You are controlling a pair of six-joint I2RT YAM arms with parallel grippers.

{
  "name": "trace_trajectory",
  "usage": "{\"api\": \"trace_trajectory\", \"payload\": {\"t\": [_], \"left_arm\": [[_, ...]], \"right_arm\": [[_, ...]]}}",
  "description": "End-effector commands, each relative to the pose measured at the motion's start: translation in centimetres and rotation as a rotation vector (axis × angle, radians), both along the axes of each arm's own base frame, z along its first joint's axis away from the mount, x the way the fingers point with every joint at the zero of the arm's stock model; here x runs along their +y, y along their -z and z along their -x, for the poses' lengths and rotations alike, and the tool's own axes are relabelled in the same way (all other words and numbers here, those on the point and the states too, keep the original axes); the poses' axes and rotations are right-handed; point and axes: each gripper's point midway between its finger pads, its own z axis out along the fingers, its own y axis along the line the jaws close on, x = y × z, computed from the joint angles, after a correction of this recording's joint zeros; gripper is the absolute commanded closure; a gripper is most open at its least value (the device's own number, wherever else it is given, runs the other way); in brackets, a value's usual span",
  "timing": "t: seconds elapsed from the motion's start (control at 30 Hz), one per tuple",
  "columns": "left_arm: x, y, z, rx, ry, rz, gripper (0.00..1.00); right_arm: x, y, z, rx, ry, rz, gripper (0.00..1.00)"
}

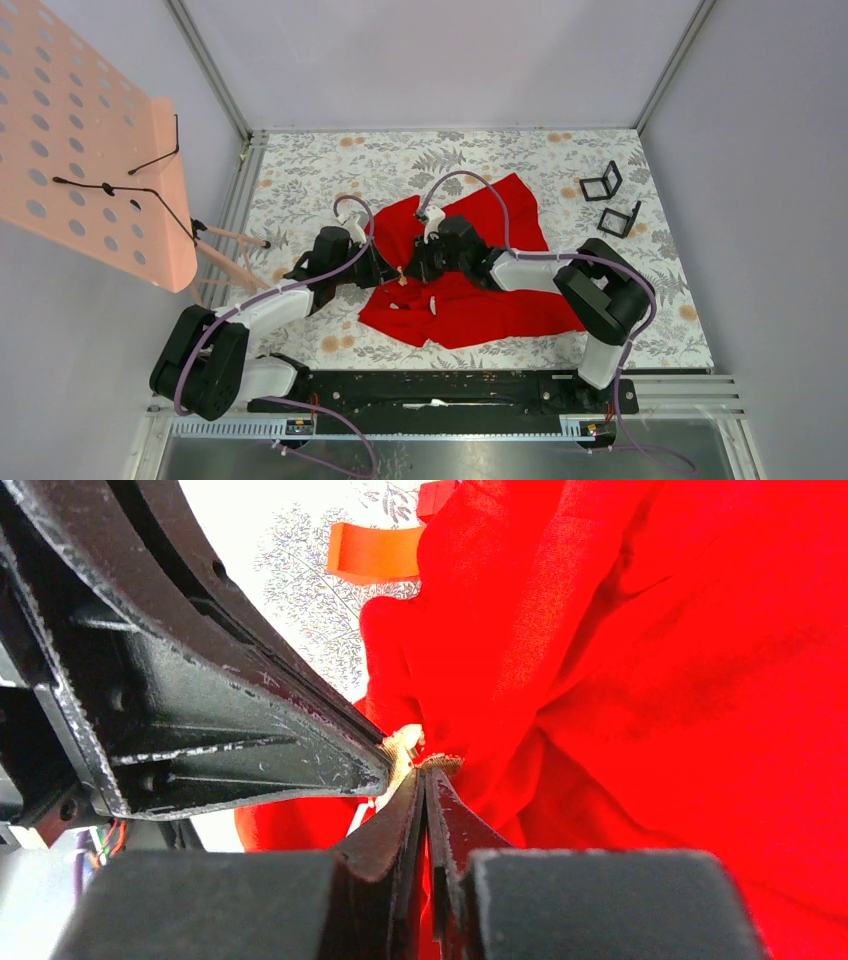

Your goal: Pin the brooch onto the clothing

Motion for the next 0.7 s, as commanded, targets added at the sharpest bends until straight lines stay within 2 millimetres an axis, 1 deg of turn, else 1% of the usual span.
{"api": "trace_trajectory", "payload": {"t": [0.0,0.17,0.43,0.57,0.67], "left_arm": [[-1.4,-3.2,-0.8,-0.093,0.045,0.105,1.0],[-1.5,-3.1,-0.6,-0.085,0.048,0.12,1.0],[-1.6,-3.3,-0.3,-0.085,0.059,0.137,1.0],[-1.0,-2.6,-0.3,-0.06,0.024,0.109,1.0],[-0.4,-2.0,-0.5,-0.036,-0.015,0.093,1.0]], "right_arm": [[-1.2,-0.4,-1.3,-0.14,0.114,0.043,0.92],[-2.1,-1.1,-2.1,-0.207,0.196,0.073,0.93],[-1.8,-0.9,-2.1,-0.2,0.195,0.083,0.94],[-3.0,-1.0,-2.8,-0.222,0.267,0.109,0.94],[-3.8,-1.5,-3.0,-0.235,0.306,0.108,0.94]]}}
